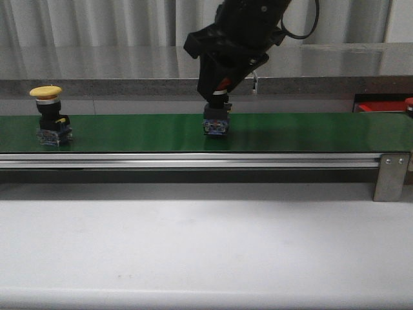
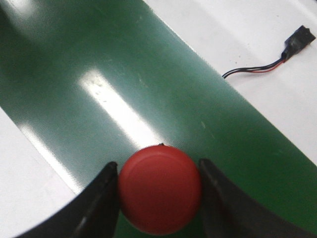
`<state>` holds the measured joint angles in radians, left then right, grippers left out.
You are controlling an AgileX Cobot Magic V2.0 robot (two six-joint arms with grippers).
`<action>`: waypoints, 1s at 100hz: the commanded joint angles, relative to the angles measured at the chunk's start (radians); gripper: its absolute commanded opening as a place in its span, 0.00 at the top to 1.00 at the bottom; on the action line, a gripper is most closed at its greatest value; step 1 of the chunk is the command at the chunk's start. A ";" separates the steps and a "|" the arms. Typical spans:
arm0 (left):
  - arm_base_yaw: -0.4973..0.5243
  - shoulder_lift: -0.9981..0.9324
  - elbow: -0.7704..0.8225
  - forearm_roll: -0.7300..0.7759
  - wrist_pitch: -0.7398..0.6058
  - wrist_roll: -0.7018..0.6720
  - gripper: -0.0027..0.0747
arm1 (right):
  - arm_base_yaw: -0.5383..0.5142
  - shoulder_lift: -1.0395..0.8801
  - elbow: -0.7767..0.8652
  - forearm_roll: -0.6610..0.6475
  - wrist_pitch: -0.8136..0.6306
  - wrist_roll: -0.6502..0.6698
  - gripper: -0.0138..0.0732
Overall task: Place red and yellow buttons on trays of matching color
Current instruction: 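Lift the red button and carry it over the red tray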
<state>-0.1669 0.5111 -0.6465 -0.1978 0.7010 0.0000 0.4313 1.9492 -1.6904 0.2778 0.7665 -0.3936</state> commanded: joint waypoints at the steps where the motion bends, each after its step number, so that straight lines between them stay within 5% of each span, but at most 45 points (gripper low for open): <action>1: -0.008 0.002 -0.027 -0.016 -0.065 -0.006 0.99 | -0.011 -0.107 -0.011 0.023 -0.052 -0.010 0.80; 26: -0.008 0.002 -0.027 -0.016 -0.065 -0.006 0.99 | -0.109 -0.284 0.135 0.023 -0.055 0.044 0.80; 54: -0.008 0.002 -0.027 -0.016 -0.065 -0.006 0.99 | -0.357 -0.493 0.332 0.023 -0.093 0.050 0.80; 100: -0.008 0.002 -0.027 -0.016 -0.065 -0.006 0.99 | -0.736 -0.500 0.386 0.024 -0.170 0.097 0.80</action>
<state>-0.1669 0.5090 -0.6465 -0.1978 0.7010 0.0000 -0.2487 1.4691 -1.2785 0.2917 0.6817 -0.3105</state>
